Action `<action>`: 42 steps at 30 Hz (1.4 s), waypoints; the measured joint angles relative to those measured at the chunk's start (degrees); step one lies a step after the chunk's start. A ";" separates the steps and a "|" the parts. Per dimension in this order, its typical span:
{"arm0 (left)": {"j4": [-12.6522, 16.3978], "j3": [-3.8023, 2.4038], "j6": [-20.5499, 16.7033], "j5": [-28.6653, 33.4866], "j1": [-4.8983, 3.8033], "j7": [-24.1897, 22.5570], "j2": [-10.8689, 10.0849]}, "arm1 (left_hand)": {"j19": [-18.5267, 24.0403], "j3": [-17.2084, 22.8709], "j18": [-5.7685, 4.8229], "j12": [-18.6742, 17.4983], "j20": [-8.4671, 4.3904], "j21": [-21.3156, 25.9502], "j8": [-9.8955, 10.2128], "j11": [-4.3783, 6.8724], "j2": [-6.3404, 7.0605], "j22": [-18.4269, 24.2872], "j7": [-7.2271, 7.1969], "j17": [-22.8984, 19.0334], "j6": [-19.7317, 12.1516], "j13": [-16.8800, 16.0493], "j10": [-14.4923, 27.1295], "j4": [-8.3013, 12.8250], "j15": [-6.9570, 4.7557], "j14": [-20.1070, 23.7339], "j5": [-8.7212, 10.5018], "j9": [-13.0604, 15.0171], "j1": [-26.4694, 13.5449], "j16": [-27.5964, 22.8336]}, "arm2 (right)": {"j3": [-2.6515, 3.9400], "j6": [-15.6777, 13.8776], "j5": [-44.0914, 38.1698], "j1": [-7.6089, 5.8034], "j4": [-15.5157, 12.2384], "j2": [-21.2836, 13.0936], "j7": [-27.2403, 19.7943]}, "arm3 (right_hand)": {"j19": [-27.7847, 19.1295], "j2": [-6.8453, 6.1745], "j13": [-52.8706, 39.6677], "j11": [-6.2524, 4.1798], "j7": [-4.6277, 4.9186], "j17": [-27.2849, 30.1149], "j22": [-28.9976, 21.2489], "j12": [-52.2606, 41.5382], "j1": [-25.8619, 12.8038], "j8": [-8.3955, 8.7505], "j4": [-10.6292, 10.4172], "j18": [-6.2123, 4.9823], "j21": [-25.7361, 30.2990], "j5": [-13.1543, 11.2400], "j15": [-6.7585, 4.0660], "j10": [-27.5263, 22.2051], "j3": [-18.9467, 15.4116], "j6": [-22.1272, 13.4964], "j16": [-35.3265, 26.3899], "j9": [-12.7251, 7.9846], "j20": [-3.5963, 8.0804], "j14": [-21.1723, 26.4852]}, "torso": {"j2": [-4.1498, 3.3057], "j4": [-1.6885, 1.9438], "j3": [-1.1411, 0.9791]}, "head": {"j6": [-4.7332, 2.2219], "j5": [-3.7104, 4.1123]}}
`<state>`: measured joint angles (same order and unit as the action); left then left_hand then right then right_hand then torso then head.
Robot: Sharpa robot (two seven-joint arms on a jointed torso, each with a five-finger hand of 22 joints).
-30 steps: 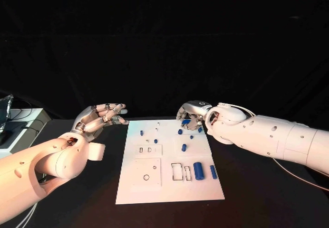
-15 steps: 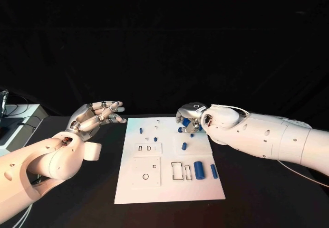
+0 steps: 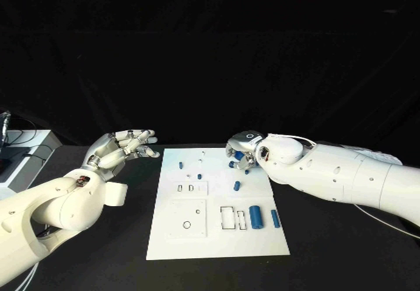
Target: Assemble the parts on the task board
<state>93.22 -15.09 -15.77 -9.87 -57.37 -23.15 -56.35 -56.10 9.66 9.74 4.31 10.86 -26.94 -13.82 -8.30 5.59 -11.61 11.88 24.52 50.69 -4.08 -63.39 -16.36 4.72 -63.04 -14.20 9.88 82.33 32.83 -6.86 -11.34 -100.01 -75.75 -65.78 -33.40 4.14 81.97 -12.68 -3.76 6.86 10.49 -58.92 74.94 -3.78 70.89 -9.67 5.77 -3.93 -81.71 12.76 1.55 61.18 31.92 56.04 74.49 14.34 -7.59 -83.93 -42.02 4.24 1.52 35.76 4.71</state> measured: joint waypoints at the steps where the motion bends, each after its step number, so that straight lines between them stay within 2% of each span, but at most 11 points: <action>1: 0.00 -0.01 0.00 0.00 0.00 0.01 0.00 | 0.00 0.00 0.00 0.00 0.00 0.00 0.00 0.00 0.00 0.00 0.00 0.00 0.00 0.00 0.00 0.00 0.00 0.00 0.00 0.00 0.00 0.00 | 0.00 -0.01 -0.06 0.00 0.16 0.05 0.00 | 0.00 0.00 0.00 0.00 0.00 0.00 0.00 0.00 0.00 0.00 0.00 0.00 0.00 0.00 0.00 0.00 0.00 0.00 0.00 0.00 0.00 0.00 | -0.05 0.04 0.00 | -0.02 0.04; 15: -0.09 -0.09 0.04 -0.04 0.01 0.06 -0.02 | 0.00 0.00 -0.01 0.00 0.00 0.02 0.00 0.00 0.00 0.01 0.00 -0.01 0.00 0.00 0.00 0.00 0.00 0.00 0.00 -0.01 0.00 0.00 | -0.02 -0.03 -0.47 0.31 1.48 0.77 -0.25 | 0.00 0.30 -0.13 -0.24 -0.38 0.11 -0.01 0.00 0.30 0.00 -0.42 -0.01 0.00 0.00 0.00 1.07 0.11 0.39 0.29 0.23 0.00 0.00 | -0.99 0.55 0.11 | -0.15 0.21; 29: -0.62 -0.10 0.05 -0.05 0.01 0.09 0.00 | 0.01 0.16 -0.02 0.00 0.00 -0.19 0.22 0.00 0.00 -0.05 0.00 0.18 0.00 0.00 0.00 -0.16 0.10 0.50 0.00 -0.01 0.00 0.23 | 0.04 -0.38 -0.84 0.30 1.46 0.53 -0.51 | 0.00 0.31 -0.13 -0.50 -0.49 0.61 -0.02 0.00 0.30 0.00 -1.56 -0.01 -0.02 0.56 0.00 3.07 1.26 1.35 0.29 0.59 0.00 0.00 | -1.85 0.66 0.19 | -0.42 0.40; 32: -0.67 -0.10 0.04 -0.05 0.03 0.01 -0.01 | 0.01 0.18 -0.02 0.00 0.00 -0.18 0.22 0.00 0.00 -0.07 0.00 0.36 0.00 0.00 0.00 -0.14 0.10 0.50 0.00 -0.01 0.00 0.22 | 0.04 -0.49 -0.94 0.30 1.39 0.48 -0.60 | -0.01 0.31 -0.17 -0.71 -0.76 0.62 -0.02 0.01 0.30 -0.01 -1.75 -0.01 -0.27 0.56 0.00 4.13 2.12 2.01 0.63 0.84 0.00 0.00 | -1.97 0.73 0.23 | -0.54 0.44; 34: -0.67 -0.10 0.03 -0.06 0.03 -0.05 -0.01 | 0.00 0.34 -0.02 0.00 0.00 -0.18 0.22 0.00 0.00 -0.11 0.00 0.39 0.00 0.00 0.00 0.02 0.10 0.50 0.00 -0.01 0.00 0.22 | 0.05 -0.59 -1.00 0.29 1.35 0.46 -0.64 | 0.12 0.78 -0.16 -0.83 -0.91 0.62 -0.02 0.06 0.77 -0.42 -1.93 -0.01 -0.61 -0.25 -0.02 5.17 3.42 2.58 0.69 1.11 0.13 -0.02 | -2.06 0.75 0.23 | -0.63 0.41; 38: -0.70 -0.10 0.01 -0.06 0.03 -0.15 -0.01 | 0.01 0.50 -0.02 0.00 0.00 -0.18 0.22 0.00 0.00 -0.11 0.00 0.47 0.00 -0.01 0.00 -0.14 -0.10 0.70 0.00 -0.01 0.00 0.55 | 0.09 -0.84 -1.11 0.23 1.25 0.44 -0.68 | 0.34 0.99 -0.30 -1.31 -1.19 0.58 -0.02 -0.09 0.99 -0.95 -2.12 -0.02 -0.88 -0.82 -0.43 6.76 5.31 3.48 0.96 1.68 0.35 -0.01 | -2.25 0.76 0.24 | -0.82 0.34; 42: -0.72 -0.10 0.00 -0.07 0.03 -0.22 -0.03 | 0.01 0.50 -0.02 0.00 0.00 -0.18 0.22 0.00 0.00 -0.11 0.00 0.47 0.00 -0.01 0.00 -0.14 -0.10 0.70 0.00 -0.01 0.00 0.55 | 0.13 -1.16 -1.18 0.20 1.10 0.39 -0.69 | 0.61 1.26 -0.40 -1.36 -1.49 0.61 -0.03 -0.22 1.26 -1.39 -1.98 -0.02 -1.10 -1.04 -0.85 7.72 6.11 3.97 0.96 2.21 0.62 -0.01 | -2.40 0.76 0.23 | -0.95 0.33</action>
<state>92.50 -15.19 -15.77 -9.94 -57.34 -23.36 -56.38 -56.09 10.16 9.72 4.31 10.86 -27.12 -13.60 -8.30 5.59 -11.72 11.88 24.99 50.69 -4.08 -63.39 -16.50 4.62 -62.33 -14.20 9.87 82.33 33.39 -6.73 -12.50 -101.18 -75.55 -64.68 -33.01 3.45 82.59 -11.42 -4.17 5.50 9.00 -58.31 74.91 -4.00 72.14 -11.07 3.79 -3.95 -82.81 11.72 0.70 68.90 38.03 60.00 75.44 16.55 -6.97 -83.94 -44.41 5.00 1.75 34.81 5.04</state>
